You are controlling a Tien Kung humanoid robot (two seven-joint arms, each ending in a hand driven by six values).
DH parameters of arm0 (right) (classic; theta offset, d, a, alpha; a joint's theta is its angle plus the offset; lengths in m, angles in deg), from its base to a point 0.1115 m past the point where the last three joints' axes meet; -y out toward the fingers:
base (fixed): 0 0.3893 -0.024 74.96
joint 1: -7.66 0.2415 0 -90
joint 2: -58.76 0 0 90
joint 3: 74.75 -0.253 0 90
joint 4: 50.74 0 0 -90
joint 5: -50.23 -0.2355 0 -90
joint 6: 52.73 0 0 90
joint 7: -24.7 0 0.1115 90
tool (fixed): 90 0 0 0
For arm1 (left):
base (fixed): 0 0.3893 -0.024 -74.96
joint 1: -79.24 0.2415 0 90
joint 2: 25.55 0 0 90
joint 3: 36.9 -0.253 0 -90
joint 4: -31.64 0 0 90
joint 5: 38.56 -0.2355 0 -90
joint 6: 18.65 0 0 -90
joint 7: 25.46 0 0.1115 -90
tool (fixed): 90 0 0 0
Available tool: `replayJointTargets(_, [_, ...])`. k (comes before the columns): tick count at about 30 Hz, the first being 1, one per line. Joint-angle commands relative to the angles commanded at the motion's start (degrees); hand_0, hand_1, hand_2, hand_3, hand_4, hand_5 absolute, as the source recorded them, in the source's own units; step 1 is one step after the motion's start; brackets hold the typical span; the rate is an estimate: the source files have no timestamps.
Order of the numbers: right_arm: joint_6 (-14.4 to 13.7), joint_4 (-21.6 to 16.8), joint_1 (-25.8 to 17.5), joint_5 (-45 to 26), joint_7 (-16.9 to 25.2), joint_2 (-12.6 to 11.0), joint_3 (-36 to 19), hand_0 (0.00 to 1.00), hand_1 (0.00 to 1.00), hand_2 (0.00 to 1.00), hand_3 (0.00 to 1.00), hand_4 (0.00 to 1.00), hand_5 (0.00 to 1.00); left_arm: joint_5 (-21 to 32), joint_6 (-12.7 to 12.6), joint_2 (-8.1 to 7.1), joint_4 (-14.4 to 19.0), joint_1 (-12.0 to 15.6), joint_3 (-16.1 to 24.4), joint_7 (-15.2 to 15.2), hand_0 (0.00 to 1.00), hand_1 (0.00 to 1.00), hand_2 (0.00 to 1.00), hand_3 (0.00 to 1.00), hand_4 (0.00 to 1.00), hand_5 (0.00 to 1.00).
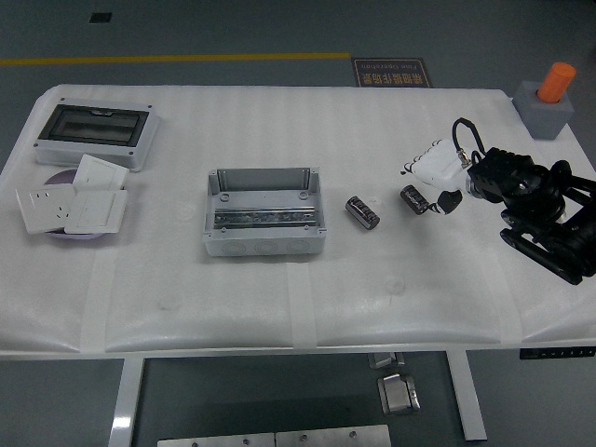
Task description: Pick up the battery,place it into the box
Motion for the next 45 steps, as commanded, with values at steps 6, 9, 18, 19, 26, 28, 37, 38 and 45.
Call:
replayJointTargets(6, [-0.2, 0.2, -0.2, -0.3, -0.1, 0.3, 0.0, 0.855, 0.730, 0.834, 0.915, 0.731, 0.185, 0.6, -0.1, -0.03, 0.0, -0.2, -0.8, 0.5, 0.618, 0.661, 0.464, 0.555, 0.471, 0.513])
replayJointTargets(9, [-0.4, 0.5, -0.5, -0.3, -0.1, 0.5, -0.1, 0.855, 0.730, 0.834, 0.915, 0.731, 0.185, 0.7, -0.1, -0.05, 0.0, -0.2, -1.0, 0.6, 0.618, 0.661, 0.464, 0.555, 0.471, 0.513])
replayJointTargets(18, [-1.7, 1.6, -1.7, -1.5, -0.5, 1.3, 0.0, 0.855, 0.728, 0.830, 0.909, 0.726, 0.185, 0.4, -0.2, -0.22, 0.0, -0.5, -0.9, 0.9, 0.618, 0.660, 0.464, 0.554, 0.469, 0.512])
replayJointTargets(19, [-1.8, 1.7, -1.7, -1.7, -0.6, 1.4, 0.0, 0.855, 0.728, 0.830, 0.909, 0.726, 0.185, 0.6, -0.2, -0.23, 0.0, -0.5, -1.0, 1.0, 0.618, 0.660, 0.464, 0.554, 0.469, 0.512])
replayJointTargets(26, [-3.0, 2.6, -2.2, -3.1, -0.9, 1.8, 0.3, 0.853, 0.721, 0.808, 0.877, 0.719, 0.189, 2.1, -0.4, -0.13, 0.0, -0.9, -2.4, 1.6, 0.617, 0.660, 0.464, 0.553, 0.468, 0.511])
replayJointTargets(28, [-3.3, 2.8, -2.3, -3.3, -0.9, 1.9, 0.3, 0.853, 0.721, 0.808, 0.877, 0.719, 0.189, 2.4, -0.5, -0.11, 0.0, -1.0, -2.8, 1.8, 0.617, 0.660, 0.464, 0.553, 0.468, 0.511])
replayJointTargets(37, [-4.4, 3.4, -2.6, -4.0, -0.9, 2.0, 0.3, 0.825, 0.697, 0.740, 0.757, 0.668, 0.195, 2.9, -0.7, -0.06, 0.0, -1.1, -3.5, 2.5, 0.617, 0.659, 0.463, 0.553, 0.465, 0.510])
replayJointTargets(38, [-4.6, 3.5, -2.6, -4.2, -0.9, 2.0, 0.4, 0.825, 0.697, 0.740, 0.757, 0.668, 0.195, 2.9, -0.8, -0.05, 0.0, -1.1, -3.5, 2.5, 0.617, 0.659, 0.463, 0.553, 0.465, 0.510])
replayJointTargets(45, [-5.3, 3.9, -3.0, -5.4, -1.1, 2.2, 0.5, 0.805, 0.684, 0.675, 0.678, 0.528, 0.154, 4.0, -1.0, 0.08, 0.0, -1.2, -4.6, 3.1, 0.616, 0.659, 0.463, 0.553, 0.463, 0.510])
